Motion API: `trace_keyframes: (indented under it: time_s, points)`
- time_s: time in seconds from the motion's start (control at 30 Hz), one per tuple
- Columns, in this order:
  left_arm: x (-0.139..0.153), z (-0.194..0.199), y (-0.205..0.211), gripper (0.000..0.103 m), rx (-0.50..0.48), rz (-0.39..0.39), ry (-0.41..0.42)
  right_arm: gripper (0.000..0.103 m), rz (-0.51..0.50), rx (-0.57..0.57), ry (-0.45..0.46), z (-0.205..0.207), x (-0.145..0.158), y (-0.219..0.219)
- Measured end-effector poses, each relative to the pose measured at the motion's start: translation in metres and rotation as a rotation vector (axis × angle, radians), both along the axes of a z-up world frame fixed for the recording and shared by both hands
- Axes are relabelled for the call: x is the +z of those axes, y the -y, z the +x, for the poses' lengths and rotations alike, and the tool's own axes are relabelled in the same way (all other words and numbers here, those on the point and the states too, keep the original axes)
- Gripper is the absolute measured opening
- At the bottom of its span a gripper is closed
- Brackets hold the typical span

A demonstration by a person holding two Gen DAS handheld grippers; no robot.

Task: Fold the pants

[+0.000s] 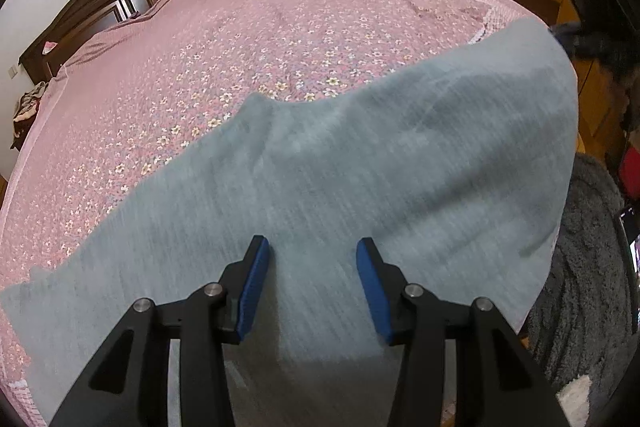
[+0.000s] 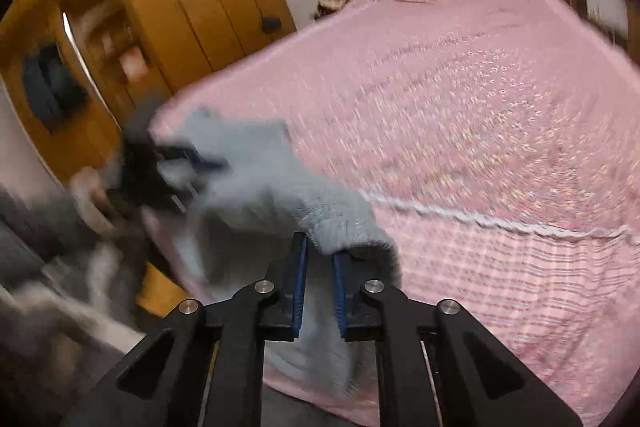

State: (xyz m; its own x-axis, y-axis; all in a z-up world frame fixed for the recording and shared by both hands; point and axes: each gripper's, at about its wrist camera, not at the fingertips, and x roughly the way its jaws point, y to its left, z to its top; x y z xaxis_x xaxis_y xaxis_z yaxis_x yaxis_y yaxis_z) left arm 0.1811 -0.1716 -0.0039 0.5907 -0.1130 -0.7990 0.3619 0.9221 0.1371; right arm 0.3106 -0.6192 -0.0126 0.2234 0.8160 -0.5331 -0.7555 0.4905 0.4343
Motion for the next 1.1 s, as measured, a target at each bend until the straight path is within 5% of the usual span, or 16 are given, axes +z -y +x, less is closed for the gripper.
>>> trace_keyframes:
  time_s: [0.17,0.23,0.3,0.43,0.6,0.7,0.8,0.97,1.0,1.07,1.1]
  points:
    - [-0.001,0.003,-0.002,0.049,0.005,-0.023,-0.007,0.018,0.279,-0.11,-0.266,0.046,0.013,0.022]
    - [-0.002,0.002,-0.003,0.049,0.003,-0.02,-0.005,0.051,0.268,-0.273,-0.345,0.063,0.007,0.028]
    - [-0.002,0.003,-0.002,0.05,0.003,-0.02,-0.005,0.061,0.134,-0.439,-0.375,0.074,-0.004,0.034]
    - [0.0,0.003,-0.002,0.05,0.0,-0.014,-0.004,0.061,0.003,-0.48,-0.294,0.046,-0.014,0.039]
    - [0.014,-0.015,0.014,0.049,0.038,0.081,0.073,0.061,0.211,-0.364,-0.353,-0.043,-0.037,0.044]
    - [0.035,-0.041,0.055,0.054,-0.077,0.11,0.172,0.061,0.335,-0.364,-0.505,-0.054,-0.056,0.044]
    - [0.042,-0.055,0.114,0.082,-0.228,0.164,0.253,0.061,0.391,-0.455,-0.489,-0.06,-0.057,0.063]
    - [0.014,-0.057,0.209,0.082,-0.403,0.363,0.424,0.061,0.419,-0.58,-0.459,-0.078,-0.06,0.103]
    - [0.005,-0.053,0.22,0.08,-0.414,0.412,0.436,0.061,0.4,-0.575,-0.459,-0.082,-0.062,0.103]
    - [-0.007,-0.043,0.226,0.059,-0.432,0.447,0.4,0.061,0.343,-0.564,-0.443,-0.09,-0.065,0.102]
    - [-0.008,-0.038,0.226,0.032,-0.432,0.44,0.369,0.061,0.32,-0.556,-0.439,-0.093,-0.067,0.101]
